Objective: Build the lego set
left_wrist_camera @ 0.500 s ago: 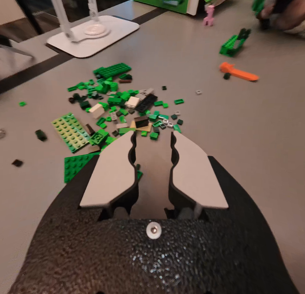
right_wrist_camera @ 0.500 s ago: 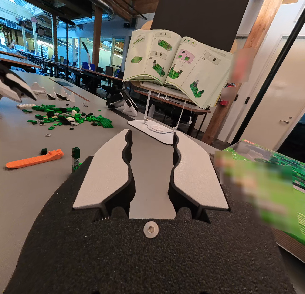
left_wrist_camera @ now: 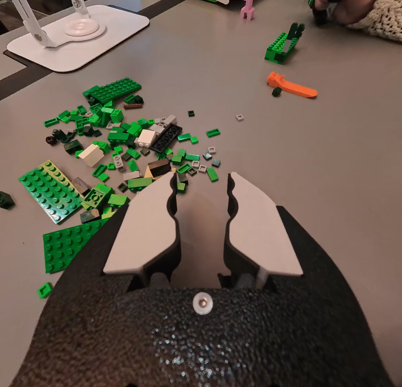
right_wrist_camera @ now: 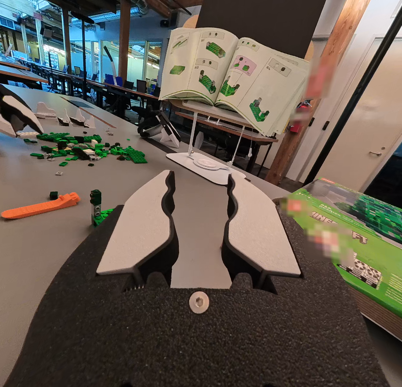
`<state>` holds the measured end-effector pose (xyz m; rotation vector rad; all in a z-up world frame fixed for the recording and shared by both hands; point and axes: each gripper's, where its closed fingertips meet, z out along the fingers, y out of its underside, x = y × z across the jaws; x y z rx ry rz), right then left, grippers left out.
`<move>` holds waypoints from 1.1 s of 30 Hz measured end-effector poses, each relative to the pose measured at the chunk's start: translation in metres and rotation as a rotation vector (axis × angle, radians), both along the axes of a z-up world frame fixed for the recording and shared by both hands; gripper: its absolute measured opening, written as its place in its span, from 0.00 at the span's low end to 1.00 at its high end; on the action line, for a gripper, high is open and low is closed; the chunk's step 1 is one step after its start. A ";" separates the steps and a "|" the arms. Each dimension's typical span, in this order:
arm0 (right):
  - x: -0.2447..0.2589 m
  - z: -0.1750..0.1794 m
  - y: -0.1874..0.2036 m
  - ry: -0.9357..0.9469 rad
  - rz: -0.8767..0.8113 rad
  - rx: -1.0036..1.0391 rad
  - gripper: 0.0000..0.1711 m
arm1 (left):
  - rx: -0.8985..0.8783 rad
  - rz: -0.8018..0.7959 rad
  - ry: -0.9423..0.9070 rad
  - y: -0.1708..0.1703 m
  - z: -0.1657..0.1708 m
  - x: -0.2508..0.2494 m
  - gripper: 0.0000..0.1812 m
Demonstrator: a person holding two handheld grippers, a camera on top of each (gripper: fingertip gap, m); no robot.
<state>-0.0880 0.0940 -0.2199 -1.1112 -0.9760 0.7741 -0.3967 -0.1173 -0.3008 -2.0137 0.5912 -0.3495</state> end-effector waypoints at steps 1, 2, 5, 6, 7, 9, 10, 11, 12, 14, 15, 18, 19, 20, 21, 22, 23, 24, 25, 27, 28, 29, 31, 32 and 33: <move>0.000 0.000 0.000 -0.003 0.000 0.002 0.27 | 0.003 0.002 -0.003 0.000 0.001 0.000 0.24; -0.001 -0.001 0.000 -0.006 0.000 0.003 0.26 | 0.006 0.003 -0.006 0.000 0.001 0.000 0.24; -0.001 -0.002 -0.001 -0.012 -0.001 0.005 0.26 | 0.006 0.002 -0.006 0.000 0.002 0.000 0.24; -0.001 -0.002 -0.001 -0.015 0.000 0.002 0.25 | 0.003 0.001 -0.002 0.000 0.001 0.001 0.24; -0.001 -0.002 0.000 -0.017 0.001 -0.001 0.25 | -0.001 0.000 0.001 0.000 0.000 0.001 0.24; -0.001 -0.002 0.000 -0.014 0.000 -0.008 0.25 | -0.007 -0.001 0.004 0.000 -0.002 0.001 0.24; -0.001 -0.002 0.001 -0.011 -0.002 -0.011 0.25 | -0.009 -0.001 0.005 0.000 -0.002 0.001 0.24; 0.000 -0.002 0.001 -0.009 -0.003 -0.015 0.25 | -0.011 -0.002 0.006 0.000 -0.002 0.001 0.24; 0.000 -0.002 0.001 -0.007 -0.003 -0.018 0.24 | -0.012 -0.002 0.008 0.000 -0.002 0.001 0.24; 0.000 -0.002 0.002 -0.007 -0.005 -0.020 0.24 | -0.009 0.004 0.018 0.000 -0.002 0.000 0.24; 0.000 -0.002 0.002 -0.008 -0.005 -0.019 0.24 | -0.001 0.020 0.030 0.000 -0.001 -0.003 0.24; -0.001 -0.003 0.001 -0.015 -0.006 -0.012 0.24 | 0.070 0.178 0.096 0.006 0.009 -0.032 0.26; -0.001 -0.003 0.001 -0.017 -0.007 -0.009 0.23 | 0.095 0.266 0.116 0.008 0.013 -0.047 0.26; -0.001 -0.003 0.001 -0.018 -0.008 -0.007 0.23 | 0.112 0.367 0.137 0.009 0.017 -0.064 0.26; -0.001 -0.003 0.001 -0.019 -0.008 -0.006 0.23 | 0.121 0.463 0.154 0.008 0.020 -0.081 0.24; -0.001 -0.003 0.001 -0.019 -0.009 -0.006 0.23 | 0.122 0.540 0.163 0.006 0.020 -0.095 0.24; -0.001 -0.003 0.001 -0.019 -0.009 -0.007 0.23 | 0.114 0.585 0.160 0.005 0.019 -0.103 0.23; -0.001 -0.003 0.001 -0.018 -0.010 -0.008 0.23 | 0.102 0.607 0.149 0.003 0.018 -0.108 0.23; -0.001 -0.003 0.002 -0.018 -0.010 -0.008 0.23 | 0.093 0.613 0.135 0.003 0.017 -0.109 0.23; -0.001 -0.003 0.001 -0.019 -0.010 -0.007 0.23 | 0.083 0.595 0.110 0.003 0.015 -0.106 0.22; -0.001 -0.003 0.001 -0.020 -0.010 -0.007 0.23 | 0.078 0.580 0.104 0.004 0.014 -0.103 0.21; -0.001 -0.004 0.001 -0.021 -0.010 -0.006 0.23 | 0.073 0.573 0.108 0.005 0.013 -0.101 0.21; -0.001 -0.004 0.001 -0.023 -0.010 -0.005 0.23 | 0.065 0.551 0.129 0.006 0.011 -0.097 0.20; -0.001 -0.004 0.001 -0.024 -0.011 -0.005 0.22 | 0.063 0.540 0.134 0.007 0.010 -0.094 0.19; -0.001 -0.004 0.001 -0.024 -0.012 -0.005 0.22 | 0.063 0.531 0.129 0.009 0.009 -0.091 0.17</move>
